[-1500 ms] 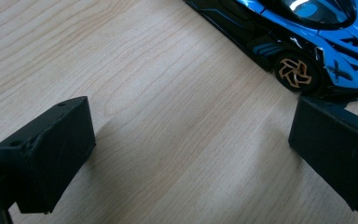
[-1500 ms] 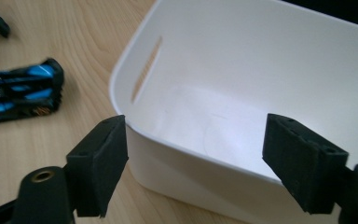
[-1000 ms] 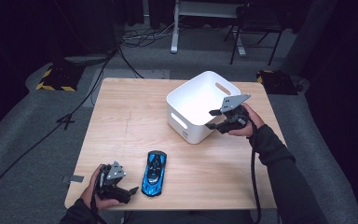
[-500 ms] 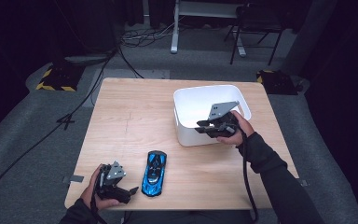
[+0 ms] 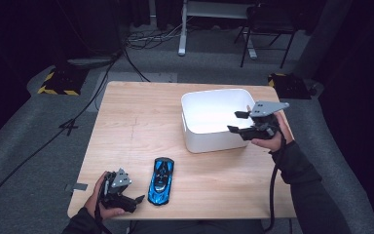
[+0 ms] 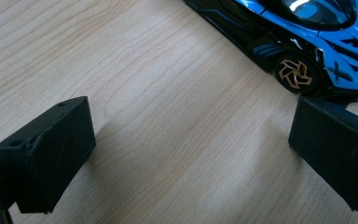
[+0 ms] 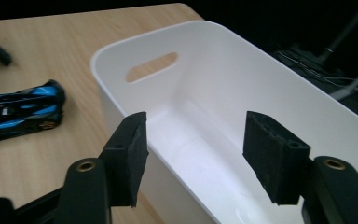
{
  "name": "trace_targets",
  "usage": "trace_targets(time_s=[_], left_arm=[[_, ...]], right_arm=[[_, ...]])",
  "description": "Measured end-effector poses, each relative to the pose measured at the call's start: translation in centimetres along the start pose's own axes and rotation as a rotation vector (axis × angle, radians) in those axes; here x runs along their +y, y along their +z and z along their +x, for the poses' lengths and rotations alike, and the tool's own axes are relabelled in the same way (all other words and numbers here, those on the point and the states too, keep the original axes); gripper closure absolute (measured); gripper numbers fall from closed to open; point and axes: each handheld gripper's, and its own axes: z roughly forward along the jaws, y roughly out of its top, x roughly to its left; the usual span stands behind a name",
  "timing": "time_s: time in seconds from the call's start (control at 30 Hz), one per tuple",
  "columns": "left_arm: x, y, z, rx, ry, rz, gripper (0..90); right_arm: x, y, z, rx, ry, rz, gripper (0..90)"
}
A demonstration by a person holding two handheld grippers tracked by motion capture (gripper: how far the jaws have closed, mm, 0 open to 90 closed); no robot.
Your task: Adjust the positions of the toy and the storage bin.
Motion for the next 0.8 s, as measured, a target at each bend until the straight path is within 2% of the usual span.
trace_targets(time_s=[0.03, 0.07, 0.1, 0.13, 0.27, 0.3, 0.37, 0.43, 0.5, 0.57, 0.6, 0.63, 0.7, 0.8], left_arm=[[0.0, 0.0, 0.0, 0.000, 0.000, 0.000, 0.6], [0.0, 0.0, 0.0, 0.000, -0.002, 0.000, 0.6], [0.0, 0.0, 0.0, 0.000, -0.002, 0.000, 0.6], [0.0, 0.0, 0.0, 0.001, -0.003, 0.001, 0.6], [0.0, 0.0, -0.1, -0.001, -0.007, 0.000, 0.6], [0.0, 0.0, -0.1, -0.001, -0.008, 0.000, 0.6], [0.1, 0.1, -0.1, 0.005, -0.007, -0.003, 0.6], [0.1, 0.1, -0.1, 0.008, -0.009, -0.003, 0.6], [0.1, 0.1, -0.2, 0.006, -0.004, -0.001, 0.8], [0.1, 0.1, -0.5, -0.019, -0.001, -0.011, 5.2], [0.3, 0.2, -0.7, -0.004, 0.017, -0.017, 5.2], [0.3, 0.2, -0.7, -0.004, 0.017, -0.017, 5.1], [0.4, 0.3, -0.8, -0.009, 0.012, -0.014, 5.1], [0.5, 0.3, -0.9, -0.006, 0.007, -0.014, 5.1]], right_arm=[[0.0, 0.0, 0.0, 0.000, 0.000, 0.000, 39.6], [-0.8, -1.0, -1.0, -0.052, 0.041, 0.001, 38.1], [-0.8, -1.0, -1.0, -0.052, 0.041, 0.001, 38.1], [-1.6, -1.7, -2.1, -0.106, 0.086, 0.003, 36.9], [-3.4, -2.5, -4.3, -0.221, 0.150, 0.046, 32.5], [-3.9, -2.6, -4.8, -0.237, 0.171, 0.047, 32.0], [-4.9, -2.6, -5.5, -0.247, 0.236, 0.054, 29.8], [-5.3, -2.4, -5.9, -0.251, 0.251, 0.074, 27.0], [-6.3, -2.0, -6.4, -0.241, 0.306, 0.097, 25.2], [-6.9, -1.9, -6.8, -0.215, 0.359, 0.071, 23.9], [-7.1, -1.8, -6.8, -0.207, 0.372, 0.066, 24.1], [-7.1, -1.8, -6.8, -0.207, 0.372, 0.066, 24.1], [-7.2, -1.1, -6.6, -0.169, 0.413, 0.064, 24.1], [-7.0, -0.5, -6.2, -0.153, 0.413, 0.085, 24.0]])
